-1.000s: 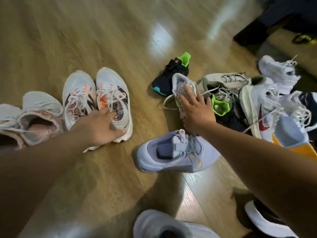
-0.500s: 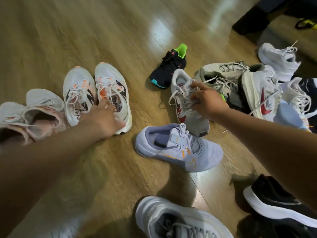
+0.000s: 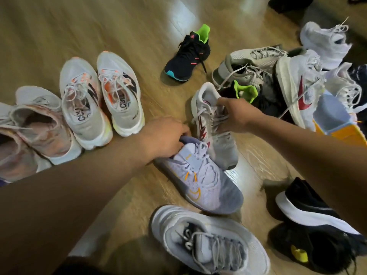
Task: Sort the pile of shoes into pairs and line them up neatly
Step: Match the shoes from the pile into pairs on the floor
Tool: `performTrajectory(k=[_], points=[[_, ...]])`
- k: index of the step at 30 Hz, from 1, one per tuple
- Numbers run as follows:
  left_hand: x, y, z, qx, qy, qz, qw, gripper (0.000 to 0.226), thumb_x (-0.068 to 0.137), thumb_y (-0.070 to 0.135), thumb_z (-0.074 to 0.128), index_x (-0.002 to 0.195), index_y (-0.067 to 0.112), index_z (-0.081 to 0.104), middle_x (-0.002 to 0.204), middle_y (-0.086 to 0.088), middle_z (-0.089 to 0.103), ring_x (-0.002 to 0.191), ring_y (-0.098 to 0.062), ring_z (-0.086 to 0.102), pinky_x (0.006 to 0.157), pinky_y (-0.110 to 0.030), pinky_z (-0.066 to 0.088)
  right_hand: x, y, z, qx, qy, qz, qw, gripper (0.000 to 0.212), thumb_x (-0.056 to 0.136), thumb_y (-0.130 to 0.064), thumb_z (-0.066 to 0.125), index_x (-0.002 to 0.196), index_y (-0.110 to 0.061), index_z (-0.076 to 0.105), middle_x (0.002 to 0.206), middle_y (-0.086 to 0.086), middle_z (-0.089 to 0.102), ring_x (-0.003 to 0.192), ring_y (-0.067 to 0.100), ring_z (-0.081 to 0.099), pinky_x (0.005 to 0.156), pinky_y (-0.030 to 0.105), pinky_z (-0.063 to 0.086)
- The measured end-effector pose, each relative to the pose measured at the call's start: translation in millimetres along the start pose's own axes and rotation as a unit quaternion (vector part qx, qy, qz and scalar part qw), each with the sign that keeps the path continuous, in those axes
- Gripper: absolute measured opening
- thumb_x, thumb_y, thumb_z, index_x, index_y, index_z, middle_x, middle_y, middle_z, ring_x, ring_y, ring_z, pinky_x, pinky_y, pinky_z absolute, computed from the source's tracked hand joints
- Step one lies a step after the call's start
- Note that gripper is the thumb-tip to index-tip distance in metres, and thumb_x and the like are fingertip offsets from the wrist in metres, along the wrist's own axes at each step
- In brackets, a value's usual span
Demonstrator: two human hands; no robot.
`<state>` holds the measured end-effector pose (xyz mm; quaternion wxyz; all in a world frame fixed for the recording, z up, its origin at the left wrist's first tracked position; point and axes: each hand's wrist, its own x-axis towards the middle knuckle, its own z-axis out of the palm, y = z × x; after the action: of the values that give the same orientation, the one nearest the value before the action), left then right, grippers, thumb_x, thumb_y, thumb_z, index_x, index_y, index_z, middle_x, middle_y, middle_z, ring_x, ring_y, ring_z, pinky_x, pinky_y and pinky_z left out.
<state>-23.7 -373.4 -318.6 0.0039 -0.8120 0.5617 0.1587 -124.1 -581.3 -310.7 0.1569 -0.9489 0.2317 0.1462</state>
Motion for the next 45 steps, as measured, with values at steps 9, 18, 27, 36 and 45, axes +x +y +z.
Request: performTrajectory(k=[9, 18, 27, 36, 45], points=[[-32, -29, 25, -0.021, 0.003, -0.033, 0.999, 0.027, 0.088, 0.045, 0.063, 0.091, 0.018, 0.067, 0.098, -0.015, 0.066, 0.098, -0.037, 0.061, 0.068, -0.034, 0.035, -46, -15, 9, 0.252, 0.132, 0.083, 0.955, 0.027, 0.081, -0.023, 0.074, 0.103, -0.014, 0.061, 0.093, 0.005, 0.069, 0.08, 0.02, 0.069, 0.072, 0.039, 0.058], [-31, -18, 47, -0.048, 0.053, -0.088, 0.994, 0.017, 0.089, 0.027, 0.055, 0.091, 0.011, 0.061, 0.099, -0.015, 0.053, 0.096, -0.038, 0.054, 0.077, -0.045, 0.046, -42, -74, 1, 0.72, -0.144, 0.238, 0.635, 0.024, 0.103, -0.01, 0.028, 0.091, -0.013, 0.049, 0.08, 0.001, 0.053, 0.065, 0.016, 0.073, 0.056, 0.03, 0.059], [-22, -16, 51, 0.04, -0.012, -0.05, 0.998, 0.052, 0.082, 0.021, 0.06, 0.132, 0.029, 0.048, 0.161, -0.004, 0.015, 0.147, -0.023, 0.017, 0.116, -0.041, 0.02, -17, -13, -18, 0.149, 0.184, 0.155, 0.959, 0.025, 0.081, -0.021, 0.06, 0.105, -0.017, 0.066, 0.099, 0.009, 0.071, 0.087, 0.03, 0.068, 0.076, 0.042, 0.058], [-42, 1, 48, -0.002, -0.046, 0.011, 0.999, 0.067, 0.084, 0.019, 0.057, 0.146, 0.03, 0.033, 0.162, 0.012, 0.015, 0.149, -0.011, 0.013, 0.121, -0.036, 0.007, 42, -3, -16, -0.092, 0.075, 0.178, 0.977, 0.055, 0.085, -0.063, 0.057, 0.103, -0.011, 0.059, 0.088, 0.008, 0.057, 0.079, 0.03, 0.053, 0.065, 0.035, 0.045], [-46, 9, 50, -0.018, 0.008, 0.029, 0.999, 0.065, 0.088, 0.015, 0.051, 0.15, 0.019, 0.03, 0.158, 0.002, 0.028, 0.146, -0.016, 0.021, 0.121, -0.036, 0.004, 20, -127, -112, 0.082, -0.013, -0.089, 0.993, 0.034, 0.09, -0.044, 0.064, 0.098, -0.01, 0.066, 0.092, 0.014, 0.066, 0.083, 0.029, 0.063, 0.071, 0.041, 0.052]])
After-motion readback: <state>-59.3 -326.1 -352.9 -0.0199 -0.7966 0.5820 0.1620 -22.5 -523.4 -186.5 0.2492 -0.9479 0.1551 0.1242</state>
